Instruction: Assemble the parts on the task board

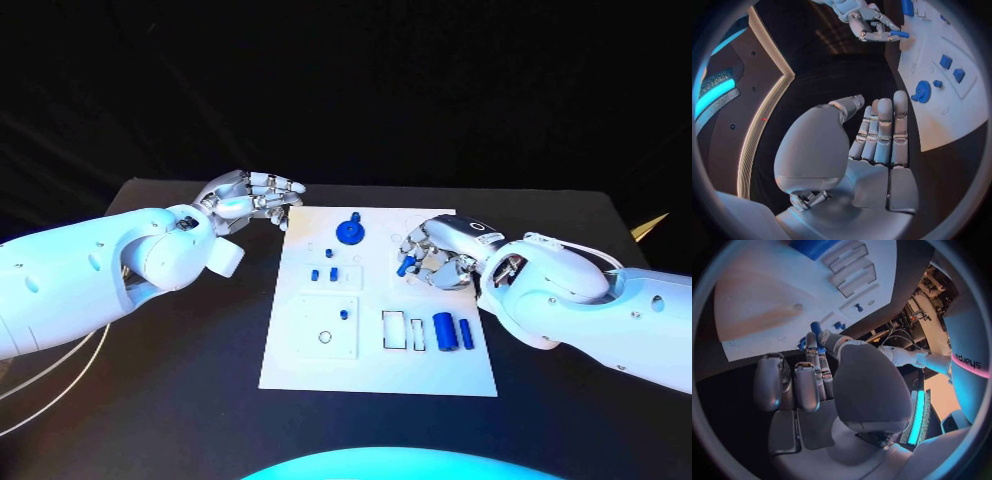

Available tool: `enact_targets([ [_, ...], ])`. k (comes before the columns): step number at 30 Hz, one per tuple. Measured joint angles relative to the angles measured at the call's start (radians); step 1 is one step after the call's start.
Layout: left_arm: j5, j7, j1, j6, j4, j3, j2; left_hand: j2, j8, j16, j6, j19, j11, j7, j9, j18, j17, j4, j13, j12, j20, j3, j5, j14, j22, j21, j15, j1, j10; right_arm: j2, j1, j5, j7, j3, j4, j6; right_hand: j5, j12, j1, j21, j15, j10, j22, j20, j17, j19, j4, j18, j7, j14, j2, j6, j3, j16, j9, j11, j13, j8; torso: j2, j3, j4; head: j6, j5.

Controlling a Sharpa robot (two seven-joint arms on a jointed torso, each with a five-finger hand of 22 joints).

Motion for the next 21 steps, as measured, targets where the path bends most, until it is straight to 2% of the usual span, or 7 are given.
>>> enact_targets([
  [9, 0.000, 0.000, 0.000, 0.001, -0.005, 0.000, 0.010, 0.000, 0.000, 0.000, 0.000, 0.000, 0.000, 0.000, 0.000, 0.000, 0.001, 0.000, 0.000, 0.000, 0.000, 0.000, 0.000, 0.000, 0.000, 0.000, 0.000, 0.000, 0.000, 0.045, -0.003, 0.020, 0.004, 0.001, 0.061, -0.016, 0.000, 0.000, -0.001, 0.000, 0.000, 0.001, 0.000, 0.000, -0.001, 0.000, -0.005, 0.000, 0.001, 0.000, -0.001, -0.001, 0.003, 0.000, 0.000, 0.001, 0.000, 0.000, -0.002, -0.0006, 0.0000, 0.000, 0.010],
  [17, 0.001, 0.000, -0.001, 0.003, -0.009, 0.000, 0.022, 0.000, 0.000, 0.000, 0.000, 0.000, 0.000, 0.000, 0.000, 0.000, 0.001, 0.000, 0.000, 0.000, 0.000, 0.000, 0.000, 0.000, 0.000, 0.000, 0.000, 0.000, 0.000, 0.129, -0.042, 0.020, 0.016, -0.002, 0.079, -0.022, -0.001, -0.004, -0.004, 0.000, 0.000, 0.001, 0.000, 0.000, -0.002, 0.000, -0.011, 0.000, 0.001, 0.000, -0.004, -0.001, 0.003, 0.000, 0.000, 0.002, 0.002, 0.001, -0.002, -0.0013, 0.0005, 0.000, 0.022],
  [21, 0.001, 0.000, -0.001, 0.004, -0.009, 0.000, 0.027, 0.000, 0.000, 0.000, 0.000, 0.000, 0.000, 0.000, 0.000, 0.000, 0.001, 0.000, 0.000, 0.000, 0.000, 0.000, 0.000, 0.000, 0.000, 0.000, 0.000, 0.000, 0.000, 0.164, -0.068, 0.015, 0.023, -0.005, 0.070, -0.023, -0.001, -0.004, -0.004, 0.000, 0.000, 0.001, 0.000, 0.000, -0.002, 0.000, -0.011, 0.000, 0.001, 0.000, -0.004, -0.001, 0.003, 0.000, 0.000, 0.002, 0.002, 0.001, -0.001, -0.0018, 0.0014, -0.004, 0.037],
])
